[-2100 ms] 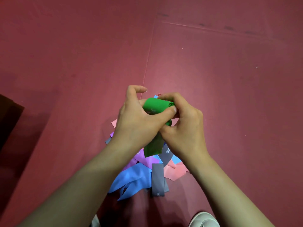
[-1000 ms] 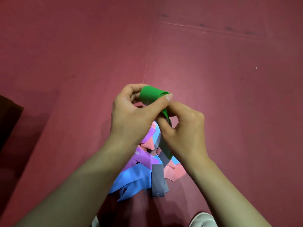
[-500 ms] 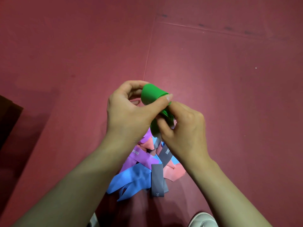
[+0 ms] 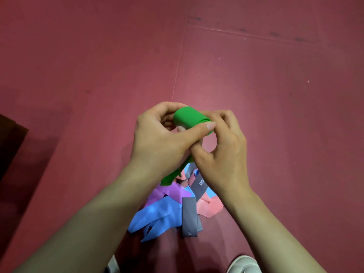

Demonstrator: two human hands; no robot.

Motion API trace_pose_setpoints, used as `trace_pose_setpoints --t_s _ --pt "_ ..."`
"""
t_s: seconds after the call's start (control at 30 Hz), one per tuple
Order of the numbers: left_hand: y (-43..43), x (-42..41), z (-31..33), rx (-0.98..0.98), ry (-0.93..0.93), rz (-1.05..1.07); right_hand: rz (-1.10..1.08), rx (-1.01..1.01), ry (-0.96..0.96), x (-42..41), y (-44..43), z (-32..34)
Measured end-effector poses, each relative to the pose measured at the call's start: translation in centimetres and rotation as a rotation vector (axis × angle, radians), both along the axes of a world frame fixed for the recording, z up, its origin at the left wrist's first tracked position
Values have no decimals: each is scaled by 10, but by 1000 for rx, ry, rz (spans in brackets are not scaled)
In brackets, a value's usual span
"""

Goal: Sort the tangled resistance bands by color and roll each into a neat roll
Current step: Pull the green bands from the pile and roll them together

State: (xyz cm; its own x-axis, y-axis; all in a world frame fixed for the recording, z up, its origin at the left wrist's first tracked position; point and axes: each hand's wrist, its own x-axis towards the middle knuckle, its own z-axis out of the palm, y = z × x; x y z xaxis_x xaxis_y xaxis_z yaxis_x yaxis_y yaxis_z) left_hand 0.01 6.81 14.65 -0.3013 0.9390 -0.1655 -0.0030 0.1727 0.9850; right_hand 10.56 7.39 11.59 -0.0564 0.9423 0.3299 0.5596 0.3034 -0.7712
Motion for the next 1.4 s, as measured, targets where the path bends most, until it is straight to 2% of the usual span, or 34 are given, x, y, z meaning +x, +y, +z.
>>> trace_pose_setpoints --t_s 0.27,0.43,0.6,0.73,0.97,1.4 --pt "-4 4 2 81 257 81 -39 -7 50 0 1 -4" --pt "-3 3 1 79 221 119 -20 -10 84 0 1 -2" --pt "2 -7 -2 -89 116 59 -35 -142 136 4 2 -1" --pt "3 -14 -2 -123 58 -26 24 -118 107 3 2 1" --pt "1 -7 0 -158 -59 -114 -20 -71 127 3 1 2" --pt "0 -6 1 -84 61 -28 -3 -82 139 0 -1 5"
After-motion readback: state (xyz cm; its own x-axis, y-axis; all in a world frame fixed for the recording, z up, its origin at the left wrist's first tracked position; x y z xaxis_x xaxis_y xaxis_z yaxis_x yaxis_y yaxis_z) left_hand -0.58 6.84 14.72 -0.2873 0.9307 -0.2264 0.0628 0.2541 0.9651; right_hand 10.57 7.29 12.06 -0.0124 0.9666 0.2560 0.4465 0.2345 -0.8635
